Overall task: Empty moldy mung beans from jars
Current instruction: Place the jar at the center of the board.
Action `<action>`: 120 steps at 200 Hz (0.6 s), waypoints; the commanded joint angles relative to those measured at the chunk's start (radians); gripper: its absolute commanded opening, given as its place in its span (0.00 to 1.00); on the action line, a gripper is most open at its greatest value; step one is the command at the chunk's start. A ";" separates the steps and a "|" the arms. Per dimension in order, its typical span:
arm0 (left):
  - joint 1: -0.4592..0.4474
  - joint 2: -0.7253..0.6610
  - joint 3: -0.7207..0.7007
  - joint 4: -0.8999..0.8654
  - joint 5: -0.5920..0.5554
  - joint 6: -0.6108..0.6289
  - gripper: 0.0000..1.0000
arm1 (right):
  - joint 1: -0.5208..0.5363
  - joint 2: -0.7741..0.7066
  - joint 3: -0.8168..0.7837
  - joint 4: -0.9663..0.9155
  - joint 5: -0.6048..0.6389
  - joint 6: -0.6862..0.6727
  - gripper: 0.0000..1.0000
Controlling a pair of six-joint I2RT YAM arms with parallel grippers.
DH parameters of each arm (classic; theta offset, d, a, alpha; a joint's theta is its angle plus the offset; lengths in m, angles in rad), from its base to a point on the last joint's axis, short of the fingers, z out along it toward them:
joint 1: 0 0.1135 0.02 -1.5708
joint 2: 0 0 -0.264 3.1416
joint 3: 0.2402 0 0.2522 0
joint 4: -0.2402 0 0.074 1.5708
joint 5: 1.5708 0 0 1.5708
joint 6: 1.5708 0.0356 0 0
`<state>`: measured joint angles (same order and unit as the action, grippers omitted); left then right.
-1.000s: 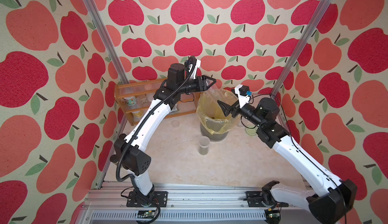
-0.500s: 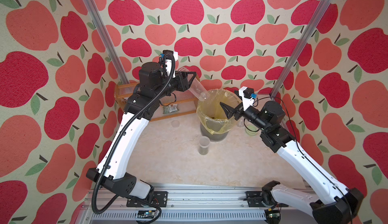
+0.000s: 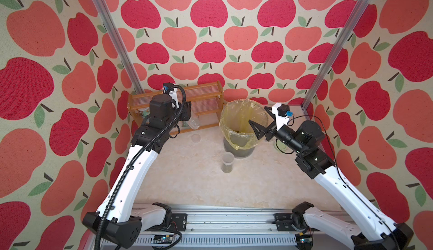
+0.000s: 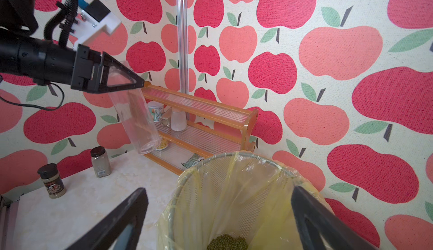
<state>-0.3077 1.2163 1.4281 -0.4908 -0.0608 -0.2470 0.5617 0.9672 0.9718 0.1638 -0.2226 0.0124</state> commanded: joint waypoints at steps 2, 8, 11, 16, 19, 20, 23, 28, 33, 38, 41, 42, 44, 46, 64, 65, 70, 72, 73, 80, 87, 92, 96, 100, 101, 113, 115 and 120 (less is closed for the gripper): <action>0.016 -0.006 -0.109 0.044 -0.117 -0.006 0.44 | -0.004 -0.056 -0.045 0.024 -0.006 0.043 0.99; 0.018 -0.006 -0.142 0.064 -0.137 -0.005 0.44 | -0.004 -0.067 -0.055 0.025 -0.007 0.047 0.99; 0.021 -0.005 -0.157 0.079 -0.143 -0.005 0.44 | -0.003 -0.072 -0.058 0.024 -0.008 0.048 0.99; 0.026 -0.003 -0.181 0.099 -0.152 -0.006 0.44 | -0.003 -0.079 -0.063 0.018 -0.009 0.050 0.99; 0.029 -0.001 -0.193 0.108 -0.154 -0.007 0.44 | -0.003 -0.081 -0.065 0.014 -0.009 0.050 0.99; 0.030 0.000 -0.196 0.109 -0.154 -0.008 0.44 | -0.003 -0.082 -0.066 0.012 -0.009 0.049 0.99; 0.033 0.003 -0.205 0.114 -0.155 -0.011 0.44 | -0.004 -0.085 -0.066 0.005 -0.010 0.049 0.99; 0.038 0.007 -0.221 0.124 -0.161 -0.016 0.44 | -0.003 -0.090 -0.068 -0.006 -0.010 0.050 0.99; 0.039 0.012 -0.236 0.137 -0.176 -0.018 0.44 | -0.003 -0.094 -0.072 -0.013 -0.011 0.050 0.99; 0.039 0.018 -0.250 0.151 -0.189 -0.017 0.45 | -0.003 -0.099 -0.079 -0.016 -0.012 0.052 0.99; 0.039 0.022 -0.259 0.161 -0.197 -0.016 0.45 | -0.004 -0.102 -0.081 -0.018 -0.013 0.056 0.99; 0.039 0.022 -0.261 0.165 -0.199 -0.016 0.45 | -0.003 -0.103 -0.084 -0.018 -0.013 0.057 0.99; 0.039 0.024 -0.267 0.172 -0.205 -0.013 0.45 | -0.004 -0.104 -0.086 -0.018 -0.014 0.060 0.99; 0.039 0.027 -0.274 0.181 -0.211 -0.012 0.45 | -0.004 -0.106 -0.090 -0.017 -0.016 0.062 0.99; 0.046 0.051 -0.327 0.265 -0.266 0.006 0.45 | -0.004 -0.125 -0.122 -0.021 -0.026 0.083 0.99; 0.046 0.052 -0.331 0.270 -0.268 0.007 0.45 | -0.004 -0.125 -0.123 -0.022 -0.027 0.084 0.99; 0.050 0.060 -0.346 0.298 -0.274 0.013 0.45 | -0.004 -0.131 -0.131 -0.028 -0.026 0.091 0.99; 0.051 0.062 -0.351 0.305 -0.277 0.013 0.45 | -0.004 -0.132 -0.134 -0.030 -0.027 0.092 0.99; 0.053 0.063 -0.352 0.309 -0.278 0.012 0.45 | -0.004 -0.134 -0.135 -0.030 -0.026 0.093 0.99; 0.061 0.077 -0.367 0.333 -0.285 0.010 0.45 | -0.005 -0.142 -0.146 -0.040 -0.026 0.096 0.99; 0.071 0.085 -0.381 0.360 -0.287 0.008 0.45 | -0.005 -0.151 -0.158 -0.049 -0.027 0.102 0.99; 0.077 0.096 -0.390 0.383 -0.287 0.008 0.45 | -0.004 -0.158 -0.166 -0.053 -0.025 0.105 0.99; 0.081 0.106 -0.397 0.401 -0.287 0.009 0.45 | -0.004 -0.165 -0.173 -0.057 -0.025 0.108 0.99; 0.087 0.117 -0.402 0.416 -0.287 0.011 0.45 | -0.004 -0.170 -0.180 -0.062 -0.027 0.110 0.99; 0.088 0.120 -0.403 0.421 -0.287 0.011 0.45 | -0.003 -0.171 -0.183 -0.063 -0.026 0.111 0.99; 0.106 0.159 -0.404 0.451 -0.278 0.011 0.45 | -0.003 -0.187 -0.205 -0.078 -0.024 0.120 0.99; 0.108 0.168 -0.404 0.455 -0.278 0.012 0.45 | -0.003 -0.190 -0.210 -0.080 -0.024 0.122 0.99; 0.114 0.186 -0.401 0.461 -0.277 0.012 0.44 | -0.003 -0.197 -0.219 -0.084 -0.026 0.125 0.99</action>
<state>-0.2226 1.3418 1.0355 -0.1616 -0.3065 -0.2436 0.5617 0.8089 0.7921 0.1223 -0.2344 0.0963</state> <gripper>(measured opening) 0.545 0.992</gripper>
